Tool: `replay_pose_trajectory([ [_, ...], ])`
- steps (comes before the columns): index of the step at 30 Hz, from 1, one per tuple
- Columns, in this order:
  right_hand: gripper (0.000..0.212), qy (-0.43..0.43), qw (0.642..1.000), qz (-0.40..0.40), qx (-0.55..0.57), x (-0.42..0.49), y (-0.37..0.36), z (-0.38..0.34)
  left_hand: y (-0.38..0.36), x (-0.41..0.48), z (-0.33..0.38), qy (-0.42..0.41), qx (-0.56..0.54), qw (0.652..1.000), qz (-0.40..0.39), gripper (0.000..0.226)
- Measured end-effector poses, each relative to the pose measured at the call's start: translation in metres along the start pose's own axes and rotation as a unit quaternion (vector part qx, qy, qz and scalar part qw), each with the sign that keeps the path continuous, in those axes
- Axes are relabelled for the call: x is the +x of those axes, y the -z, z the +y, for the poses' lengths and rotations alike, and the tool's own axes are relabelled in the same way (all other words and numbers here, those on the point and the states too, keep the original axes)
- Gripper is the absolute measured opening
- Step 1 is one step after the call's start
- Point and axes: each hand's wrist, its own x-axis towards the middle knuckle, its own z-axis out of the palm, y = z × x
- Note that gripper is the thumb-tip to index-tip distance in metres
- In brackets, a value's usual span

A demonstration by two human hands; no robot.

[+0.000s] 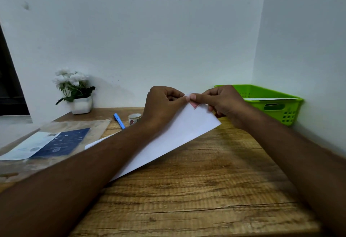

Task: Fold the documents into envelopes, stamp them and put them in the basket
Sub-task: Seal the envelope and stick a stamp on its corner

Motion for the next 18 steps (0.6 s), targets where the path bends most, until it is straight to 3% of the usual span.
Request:
replay_pose_trajectory([
  [9,0.026,-0.071,0.996,-0.055,0.025,0.0013,0.0061,-0.0021,0.0011,0.0029,-0.001,0.015,0.015,1.0,0.008,0.009],
  [18,0.026,-0.061,0.996,-0.064,0.019,-0.0012,0.006,-0.0029,0.0024,0.0041,-0.0037,0.012,0.026,1.0,0.011,0.009],
])
